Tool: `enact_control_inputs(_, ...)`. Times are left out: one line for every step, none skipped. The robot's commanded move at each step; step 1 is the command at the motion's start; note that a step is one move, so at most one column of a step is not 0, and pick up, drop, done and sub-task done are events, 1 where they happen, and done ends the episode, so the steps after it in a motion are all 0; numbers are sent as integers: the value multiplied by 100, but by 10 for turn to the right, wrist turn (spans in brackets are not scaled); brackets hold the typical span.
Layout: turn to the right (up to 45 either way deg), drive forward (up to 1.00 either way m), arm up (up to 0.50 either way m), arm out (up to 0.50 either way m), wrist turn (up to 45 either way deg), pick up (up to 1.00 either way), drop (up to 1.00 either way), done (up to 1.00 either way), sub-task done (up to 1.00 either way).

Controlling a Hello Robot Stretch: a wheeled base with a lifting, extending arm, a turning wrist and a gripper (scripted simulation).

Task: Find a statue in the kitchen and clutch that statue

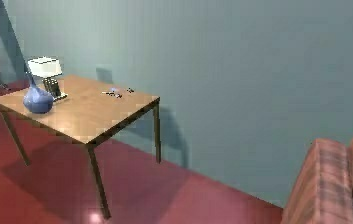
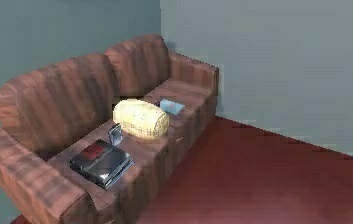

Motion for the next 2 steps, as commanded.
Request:
enact_control_inputs(-450, 0, 0, 0, 0, 0, 0, 0, 0)
enact_control_inputs(-450, 0, 0, 0, 0, 0, 0, 0, 0)
